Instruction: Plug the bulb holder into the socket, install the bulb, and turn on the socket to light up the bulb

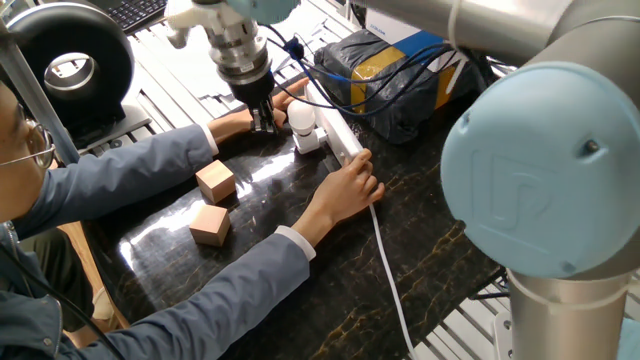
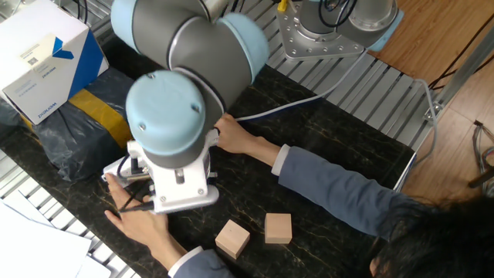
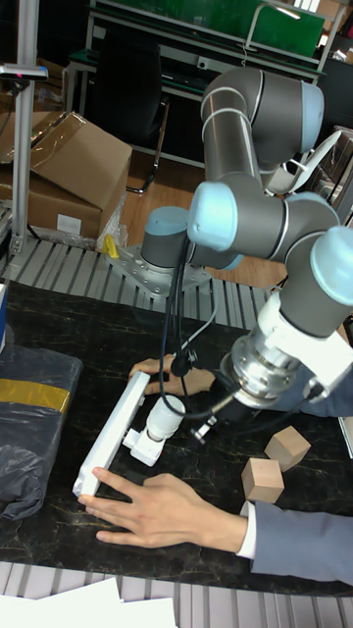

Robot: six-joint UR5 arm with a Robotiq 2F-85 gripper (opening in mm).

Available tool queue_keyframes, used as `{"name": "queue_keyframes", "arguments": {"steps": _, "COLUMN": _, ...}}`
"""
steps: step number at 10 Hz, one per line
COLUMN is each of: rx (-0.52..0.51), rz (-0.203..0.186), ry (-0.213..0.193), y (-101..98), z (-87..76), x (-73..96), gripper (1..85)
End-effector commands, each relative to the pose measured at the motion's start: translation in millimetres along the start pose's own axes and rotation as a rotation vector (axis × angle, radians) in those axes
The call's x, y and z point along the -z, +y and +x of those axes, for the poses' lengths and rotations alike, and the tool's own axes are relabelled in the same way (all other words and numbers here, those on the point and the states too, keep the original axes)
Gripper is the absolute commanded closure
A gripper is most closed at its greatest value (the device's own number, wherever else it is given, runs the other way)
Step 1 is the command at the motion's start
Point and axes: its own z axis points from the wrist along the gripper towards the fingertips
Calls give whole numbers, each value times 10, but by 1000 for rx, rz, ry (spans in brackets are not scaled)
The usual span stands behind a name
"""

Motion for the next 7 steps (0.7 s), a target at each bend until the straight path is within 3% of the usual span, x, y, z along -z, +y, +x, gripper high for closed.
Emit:
{"name": "queue_keyframes", "arguments": {"steps": 1, "rx": 100, "rz": 45, "ry": -14, "y": -152, "z": -86, "x": -78, "gripper": 847}}
{"name": "queue_keyframes", "arguments": {"steps": 3, "rx": 203, "rz": 64, "ry": -63, "y": -148, "z": -249, "x": -173, "gripper": 847}}
{"name": "queue_keyframes", "arguments": {"steps": 4, "rx": 206, "rz": 60, "ry": -53, "y": -150, "z": -241, "x": -233, "gripper": 847}}
{"name": "queue_keyframes", "arguments": {"steps": 5, "rx": 222, "rz": 34, "ry": -18, "y": -112, "z": -157, "x": -265, "gripper": 847}}
{"name": "queue_keyframes", "arguments": {"steps": 6, "rx": 234, "rz": 5, "ry": 46, "y": -58, "z": 12, "x": -270, "gripper": 847}}
{"name": "queue_keyframes", "arguments": {"steps": 7, "rx": 253, "rz": -12, "ry": 75, "y": -28, "z": 86, "x": -287, "gripper": 847}}
